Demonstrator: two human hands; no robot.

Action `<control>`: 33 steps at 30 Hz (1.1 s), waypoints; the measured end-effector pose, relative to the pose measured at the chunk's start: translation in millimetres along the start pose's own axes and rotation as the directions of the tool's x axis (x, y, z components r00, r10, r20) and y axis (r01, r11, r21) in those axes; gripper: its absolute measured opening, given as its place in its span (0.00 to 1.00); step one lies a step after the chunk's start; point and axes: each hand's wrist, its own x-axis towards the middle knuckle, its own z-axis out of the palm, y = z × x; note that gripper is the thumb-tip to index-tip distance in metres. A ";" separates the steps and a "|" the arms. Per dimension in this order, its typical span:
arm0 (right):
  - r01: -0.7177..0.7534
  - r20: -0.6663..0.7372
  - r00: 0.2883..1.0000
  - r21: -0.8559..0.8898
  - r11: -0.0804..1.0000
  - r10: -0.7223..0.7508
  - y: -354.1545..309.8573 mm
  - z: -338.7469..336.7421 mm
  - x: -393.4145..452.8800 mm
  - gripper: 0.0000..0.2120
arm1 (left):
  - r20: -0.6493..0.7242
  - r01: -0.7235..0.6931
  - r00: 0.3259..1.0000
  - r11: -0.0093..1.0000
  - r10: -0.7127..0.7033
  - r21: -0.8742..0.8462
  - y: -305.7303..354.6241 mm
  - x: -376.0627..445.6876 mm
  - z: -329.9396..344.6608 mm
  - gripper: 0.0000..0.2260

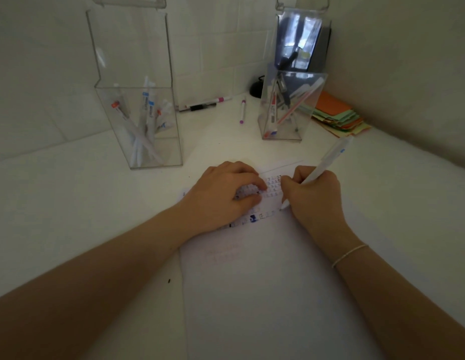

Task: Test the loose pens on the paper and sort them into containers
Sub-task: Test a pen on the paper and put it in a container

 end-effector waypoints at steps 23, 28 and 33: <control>-0.112 0.169 0.984 0.340 0.934 0.056 -29.8 12.1 11.6 0.18 | -0.289 -0.190 0.932 0.975 0.217 0.117 18.4 -3.1 -7.6 0.15; -0.320 0.293 0.946 0.769 0.554 0.139 -57.5 5.8 16.8 0.13 | -0.328 -0.148 0.930 0.986 0.164 0.073 14.8 0.4 -7.4 0.13; -0.424 0.440 0.898 0.879 0.218 -0.025 -73.8 -2.2 30.0 0.30 | -0.395 -0.130 0.912 0.991 0.111 -0.020 17.0 1.9 -8.3 0.14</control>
